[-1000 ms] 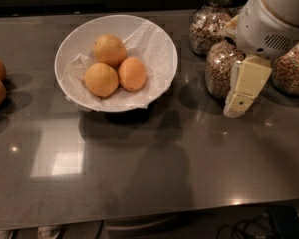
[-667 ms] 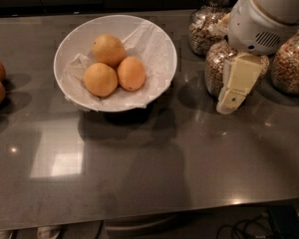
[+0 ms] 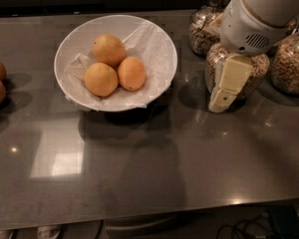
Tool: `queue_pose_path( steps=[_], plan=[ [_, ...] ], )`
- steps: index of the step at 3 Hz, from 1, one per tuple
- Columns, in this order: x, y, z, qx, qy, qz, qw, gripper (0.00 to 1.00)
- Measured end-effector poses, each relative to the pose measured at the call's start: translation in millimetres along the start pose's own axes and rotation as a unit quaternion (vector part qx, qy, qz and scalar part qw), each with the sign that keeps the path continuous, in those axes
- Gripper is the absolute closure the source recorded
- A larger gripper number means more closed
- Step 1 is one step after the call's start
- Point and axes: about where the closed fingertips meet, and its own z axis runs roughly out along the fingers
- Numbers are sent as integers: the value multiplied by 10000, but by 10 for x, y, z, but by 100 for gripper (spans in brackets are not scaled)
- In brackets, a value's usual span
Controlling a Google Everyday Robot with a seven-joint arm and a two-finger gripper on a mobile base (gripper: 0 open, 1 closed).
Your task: Pick orange from white bowl
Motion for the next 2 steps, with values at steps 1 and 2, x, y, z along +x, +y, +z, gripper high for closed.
queue_pose_path(
  steps=[1,2],
  plan=[
    [-254,-154,197,82,-220,-121,9997,0],
    [-545,-241,352,62,-465,-301,9984,0]
  ],
)
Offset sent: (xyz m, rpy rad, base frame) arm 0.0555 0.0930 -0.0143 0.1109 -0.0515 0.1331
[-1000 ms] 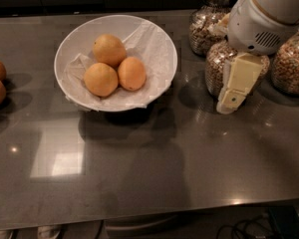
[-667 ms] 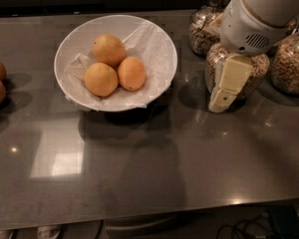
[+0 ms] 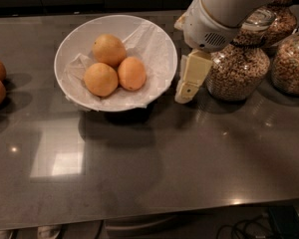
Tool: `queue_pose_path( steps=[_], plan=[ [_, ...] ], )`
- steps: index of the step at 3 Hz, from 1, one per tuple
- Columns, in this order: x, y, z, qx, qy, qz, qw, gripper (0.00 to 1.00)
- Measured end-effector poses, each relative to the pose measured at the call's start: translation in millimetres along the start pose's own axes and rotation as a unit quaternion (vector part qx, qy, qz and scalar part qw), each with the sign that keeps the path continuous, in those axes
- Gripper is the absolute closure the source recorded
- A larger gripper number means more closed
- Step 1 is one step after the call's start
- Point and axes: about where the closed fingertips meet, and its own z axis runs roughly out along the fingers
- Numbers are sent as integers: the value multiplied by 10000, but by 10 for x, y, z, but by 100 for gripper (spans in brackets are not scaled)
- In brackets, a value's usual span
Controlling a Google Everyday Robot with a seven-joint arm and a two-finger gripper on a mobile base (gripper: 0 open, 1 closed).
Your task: Pick orange from white bowl
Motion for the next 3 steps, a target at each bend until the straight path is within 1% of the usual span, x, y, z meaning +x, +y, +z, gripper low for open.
queue_pose_path(
  steps=[1,2,3],
  plan=[
    [-205,-117,129,-86,-312,-78,9994,0],
    [-439,-243,236,-244,-687,-98,9973,0],
    [-439,-243,236,-243,-688,-98,9973,0]
  ],
)
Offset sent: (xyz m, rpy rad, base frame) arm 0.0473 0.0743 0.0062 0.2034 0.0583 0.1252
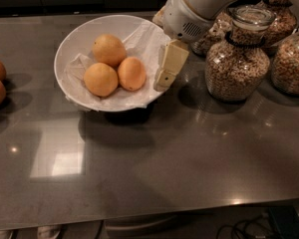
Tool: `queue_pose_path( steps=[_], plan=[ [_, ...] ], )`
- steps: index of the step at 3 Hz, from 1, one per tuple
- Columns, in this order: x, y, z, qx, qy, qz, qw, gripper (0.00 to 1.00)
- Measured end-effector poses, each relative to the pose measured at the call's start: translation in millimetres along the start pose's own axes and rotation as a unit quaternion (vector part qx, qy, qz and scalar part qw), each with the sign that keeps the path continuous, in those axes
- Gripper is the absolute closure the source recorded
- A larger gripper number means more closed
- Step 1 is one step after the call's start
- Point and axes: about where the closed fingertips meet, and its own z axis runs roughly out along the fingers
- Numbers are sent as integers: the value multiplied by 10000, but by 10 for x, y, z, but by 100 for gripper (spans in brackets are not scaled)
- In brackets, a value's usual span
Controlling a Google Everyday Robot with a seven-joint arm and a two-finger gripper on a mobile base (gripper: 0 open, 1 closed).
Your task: Pick orange from white bowl
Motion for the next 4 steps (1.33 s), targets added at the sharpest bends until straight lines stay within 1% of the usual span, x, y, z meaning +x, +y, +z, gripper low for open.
queue_pose_path(
  steps=[1,2,3,4],
  plan=[
    [-61,-76,128,170,-104,-40,9998,0],
    [-208,-225,364,281,-260,-111,9992,0],
    [-303,-316,549,292,-335,-156,9989,5],
    [-284,-350,646,319,-365,-74,9988,22]
  ],
)
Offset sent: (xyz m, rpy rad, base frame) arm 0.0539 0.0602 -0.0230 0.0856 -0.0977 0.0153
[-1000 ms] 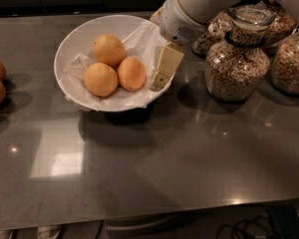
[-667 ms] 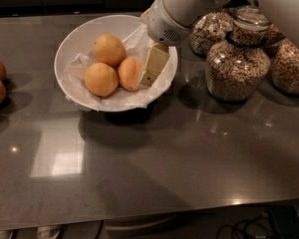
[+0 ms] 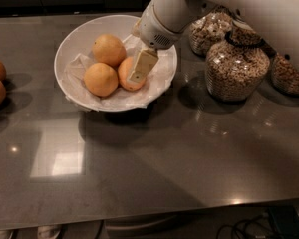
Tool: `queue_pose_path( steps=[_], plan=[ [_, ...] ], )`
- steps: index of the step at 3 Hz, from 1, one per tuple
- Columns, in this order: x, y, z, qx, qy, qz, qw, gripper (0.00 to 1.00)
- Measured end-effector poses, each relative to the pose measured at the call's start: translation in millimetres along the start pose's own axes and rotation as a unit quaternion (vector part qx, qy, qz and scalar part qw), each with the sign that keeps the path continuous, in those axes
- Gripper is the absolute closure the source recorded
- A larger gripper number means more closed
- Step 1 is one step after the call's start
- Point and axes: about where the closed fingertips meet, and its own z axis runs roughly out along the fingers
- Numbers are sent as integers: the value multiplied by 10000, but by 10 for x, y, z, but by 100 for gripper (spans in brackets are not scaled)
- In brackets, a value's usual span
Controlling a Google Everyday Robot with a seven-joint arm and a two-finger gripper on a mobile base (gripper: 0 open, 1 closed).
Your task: Pick orange from white bowl
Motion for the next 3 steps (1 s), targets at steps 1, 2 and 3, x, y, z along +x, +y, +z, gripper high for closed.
queue_pose_path(
  steps=[1,2,3],
  plan=[
    [237,-29,530,8,49,190,9998,28],
    [269,-37,595,-27,73,224,9997,28],
    [291,-40,680,-97,89,262,9996,30]
  ],
)
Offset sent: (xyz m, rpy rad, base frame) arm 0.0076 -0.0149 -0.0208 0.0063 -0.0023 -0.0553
